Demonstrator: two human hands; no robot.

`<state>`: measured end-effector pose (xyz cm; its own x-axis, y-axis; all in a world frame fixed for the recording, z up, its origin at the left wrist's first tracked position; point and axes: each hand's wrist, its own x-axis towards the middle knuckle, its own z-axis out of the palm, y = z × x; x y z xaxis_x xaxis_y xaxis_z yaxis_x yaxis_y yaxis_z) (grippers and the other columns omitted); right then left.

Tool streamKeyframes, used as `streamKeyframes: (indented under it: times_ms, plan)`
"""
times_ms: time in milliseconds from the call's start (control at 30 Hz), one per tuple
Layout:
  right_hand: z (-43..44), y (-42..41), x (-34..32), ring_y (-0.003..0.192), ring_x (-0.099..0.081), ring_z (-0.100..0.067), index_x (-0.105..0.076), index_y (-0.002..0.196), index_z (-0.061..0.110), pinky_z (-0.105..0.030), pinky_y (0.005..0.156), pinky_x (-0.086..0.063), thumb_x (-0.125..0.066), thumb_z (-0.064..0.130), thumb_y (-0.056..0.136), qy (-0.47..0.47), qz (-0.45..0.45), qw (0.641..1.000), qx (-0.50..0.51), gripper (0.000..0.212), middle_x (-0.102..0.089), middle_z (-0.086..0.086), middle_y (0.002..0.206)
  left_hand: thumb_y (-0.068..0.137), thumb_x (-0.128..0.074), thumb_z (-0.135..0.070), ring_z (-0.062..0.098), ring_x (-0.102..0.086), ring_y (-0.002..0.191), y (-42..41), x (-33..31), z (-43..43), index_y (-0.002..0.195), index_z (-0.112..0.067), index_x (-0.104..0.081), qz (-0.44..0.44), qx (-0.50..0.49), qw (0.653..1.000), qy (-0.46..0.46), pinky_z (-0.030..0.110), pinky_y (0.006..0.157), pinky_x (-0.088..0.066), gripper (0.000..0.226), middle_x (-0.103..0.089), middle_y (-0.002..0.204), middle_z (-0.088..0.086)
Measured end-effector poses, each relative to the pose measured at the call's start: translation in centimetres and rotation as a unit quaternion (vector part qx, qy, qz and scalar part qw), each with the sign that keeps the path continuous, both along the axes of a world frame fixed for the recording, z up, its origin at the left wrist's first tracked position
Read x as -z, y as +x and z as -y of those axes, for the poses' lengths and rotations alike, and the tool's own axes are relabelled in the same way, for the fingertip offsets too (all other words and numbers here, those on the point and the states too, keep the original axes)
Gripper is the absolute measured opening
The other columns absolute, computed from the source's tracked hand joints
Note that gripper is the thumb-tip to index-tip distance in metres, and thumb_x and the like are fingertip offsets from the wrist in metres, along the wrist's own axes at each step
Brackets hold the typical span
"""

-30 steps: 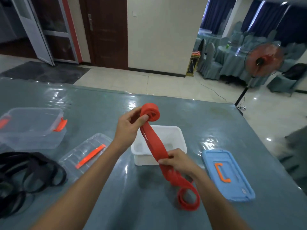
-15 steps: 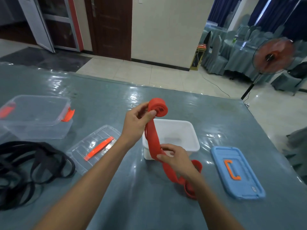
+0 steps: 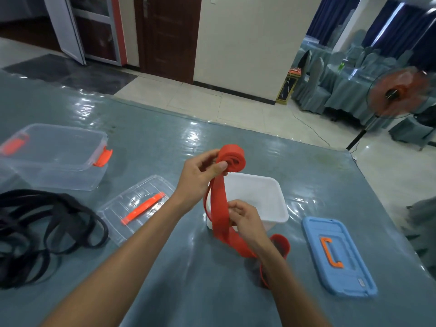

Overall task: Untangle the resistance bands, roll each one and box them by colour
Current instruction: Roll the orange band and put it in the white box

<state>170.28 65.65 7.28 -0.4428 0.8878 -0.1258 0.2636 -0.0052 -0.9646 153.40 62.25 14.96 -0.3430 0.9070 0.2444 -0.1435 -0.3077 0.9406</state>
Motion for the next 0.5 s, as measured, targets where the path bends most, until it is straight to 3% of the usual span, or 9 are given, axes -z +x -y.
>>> streamKeyframes:
  times_ms: [67, 133, 167, 233, 333, 400, 500]
  plan:
    - [0.6, -0.3, 0.2, 0.075, -0.063, -0.019, -0.072, 0.092, 0.017, -0.041, 0.073, -0.052, -0.052, 0.018, 0.098, 0.05, 0.013, 0.999, 0.004, 0.021, -0.074, -0.008, 0.088, 0.095, -0.065, -0.003, 0.024, -0.069, 0.086, 0.0, -0.3, 0.1, 0.123, -0.001, -0.066, 0.008, -0.005, 1.0, 0.002, 0.028, 0.078, -0.056, 0.028, -0.073, 0.097, 0.009]
    - [1.4, -0.7, 0.1, 0.088, -0.065, -0.018, -0.072, 0.097, 0.02, -0.046, 0.083, -0.053, -0.046, 0.039, 0.097, 0.073, 0.006, 0.997, 0.013, 0.031, -0.073, -0.003, 0.096, 0.093, -0.068, -0.009, 0.027, -0.07, 0.087, -0.2, -0.7, 0.0, 0.121, -0.007, -0.068, 0.013, -0.024, 1.0, 0.005, 0.033, 0.082, -0.058, 0.029, -0.073, 0.099, 0.01]
    - [1.8, -0.8, 0.1, 0.094, -0.067, -0.014, -0.072, 0.103, 0.025, -0.043, 0.085, -0.053, -0.047, 0.046, 0.095, 0.064, -0.013, 0.998, 0.018, 0.034, -0.073, 0.001, 0.1, 0.09, -0.07, -0.015, 0.029, -0.071, 0.088, -0.3, -0.9, 0.0, 0.121, -0.008, -0.068, 0.016, -0.035, 0.999, 0.008, 0.036, 0.084, -0.058, 0.032, -0.074, 0.1, 0.011]
    - [2.5, -1.2, 0.2, 0.099, -0.069, -0.007, -0.068, 0.113, 0.038, -0.025, 0.083, -0.054, -0.057, 0.052, 0.091, 0.066, -0.026, 0.997, 0.013, 0.029, -0.074, 0.011, 0.105, 0.085, -0.073, -0.025, 0.031, -0.071, 0.088, -0.6, -1.1, 0.1, 0.123, -0.007, -0.067, 0.014, -0.047, 0.999, 0.016, 0.04, 0.087, -0.058, 0.043, -0.074, 0.102, 0.014]
    - [2.8, -2.1, 0.4, 0.097, -0.066, -0.001, -0.054, 0.122, 0.044, -0.014, 0.08, -0.052, -0.072, 0.056, 0.077, 0.129, 0.104, 0.986, -0.009, 0.05, -0.069, 0.02, 0.106, 0.087, -0.077, -0.023, 0.034, -0.072, 0.089, -0.8, -1.0, -0.1, 0.124, -0.005, -0.067, -0.019, -0.051, 0.998, 0.016, 0.045, 0.09, -0.059, 0.043, -0.073, 0.103, 0.018]
    - [2.5, -2.7, 0.7, 0.095, -0.063, -0.005, -0.049, 0.116, 0.041, -0.025, 0.083, -0.053, -0.069, 0.048, 0.078, 0.184, 0.205, 0.961, 0.002, 0.044, -0.065, 0.018, 0.103, 0.085, -0.074, -0.022, 0.028, -0.071, 0.088, -0.8, -1.0, -0.2, 0.123, -0.006, -0.068, -0.036, -0.043, 0.998, 0.015, 0.044, 0.091, -0.058, 0.042, -0.074, 0.099, 0.011]
    - [2.1, -2.5, 0.7, 0.088, -0.062, -0.014, -0.049, 0.102, 0.034, -0.037, 0.08, -0.055, -0.056, 0.031, 0.078, 0.213, 0.265, 0.94, 0.015, 0.026, -0.062, 0.012, 0.095, 0.084, -0.074, -0.022, 0.017, -0.069, 0.094, -0.9, -1.0, -0.1, 0.12, -0.019, -0.07, -0.067, -0.024, 0.997, 0.018, 0.041, 0.094, -0.056, 0.036, -0.076, 0.101, -0.002]
